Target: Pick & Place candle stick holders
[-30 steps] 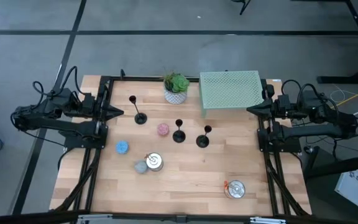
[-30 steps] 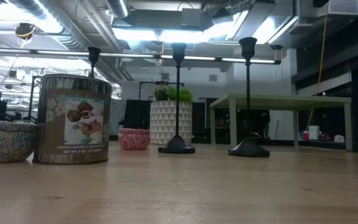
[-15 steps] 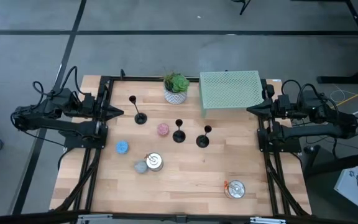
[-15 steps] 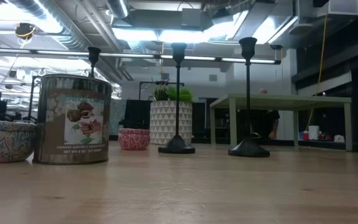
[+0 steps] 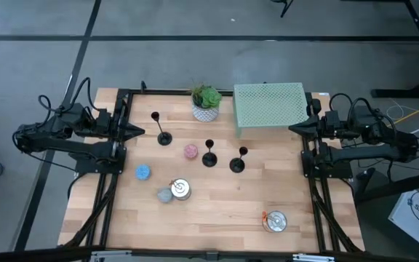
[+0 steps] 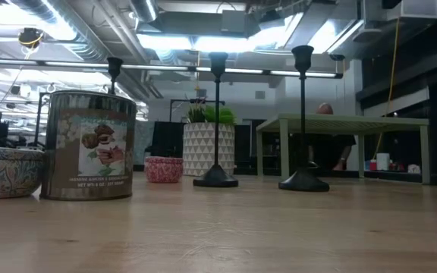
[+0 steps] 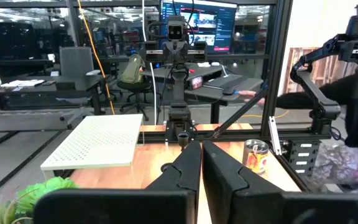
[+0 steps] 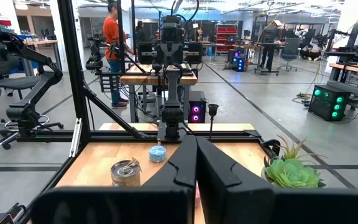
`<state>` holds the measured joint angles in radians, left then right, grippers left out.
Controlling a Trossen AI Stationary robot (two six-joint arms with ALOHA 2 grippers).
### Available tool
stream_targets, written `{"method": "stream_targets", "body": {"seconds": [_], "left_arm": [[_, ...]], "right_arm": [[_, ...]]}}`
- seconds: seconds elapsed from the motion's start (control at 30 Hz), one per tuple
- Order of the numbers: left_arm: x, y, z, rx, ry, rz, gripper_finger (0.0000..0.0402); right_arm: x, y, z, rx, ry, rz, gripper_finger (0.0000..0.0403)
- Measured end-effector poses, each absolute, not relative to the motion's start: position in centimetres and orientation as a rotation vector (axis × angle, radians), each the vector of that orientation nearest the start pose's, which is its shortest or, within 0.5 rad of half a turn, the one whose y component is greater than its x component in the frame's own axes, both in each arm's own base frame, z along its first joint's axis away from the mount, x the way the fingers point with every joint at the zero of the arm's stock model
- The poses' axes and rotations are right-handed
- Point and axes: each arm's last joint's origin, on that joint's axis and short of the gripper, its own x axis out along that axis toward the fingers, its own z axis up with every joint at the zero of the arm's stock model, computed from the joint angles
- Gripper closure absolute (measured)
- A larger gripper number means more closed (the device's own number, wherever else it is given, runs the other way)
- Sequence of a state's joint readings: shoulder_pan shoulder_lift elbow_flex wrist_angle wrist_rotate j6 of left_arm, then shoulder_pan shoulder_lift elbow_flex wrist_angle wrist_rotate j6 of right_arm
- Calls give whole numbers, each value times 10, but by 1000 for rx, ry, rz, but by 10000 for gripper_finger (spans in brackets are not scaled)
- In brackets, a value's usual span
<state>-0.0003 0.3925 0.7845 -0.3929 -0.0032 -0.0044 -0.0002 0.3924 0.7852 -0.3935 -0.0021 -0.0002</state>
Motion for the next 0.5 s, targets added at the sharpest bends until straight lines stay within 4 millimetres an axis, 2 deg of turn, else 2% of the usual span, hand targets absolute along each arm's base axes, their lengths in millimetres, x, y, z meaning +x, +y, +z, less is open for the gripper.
{"method": "stream_targets", "body": {"seconds": [0.5], "left_arm": [[76, 0, 353, -4, 1, 3, 394]], "right_arm": [[76, 0, 354, 0, 1, 2, 393]]}}
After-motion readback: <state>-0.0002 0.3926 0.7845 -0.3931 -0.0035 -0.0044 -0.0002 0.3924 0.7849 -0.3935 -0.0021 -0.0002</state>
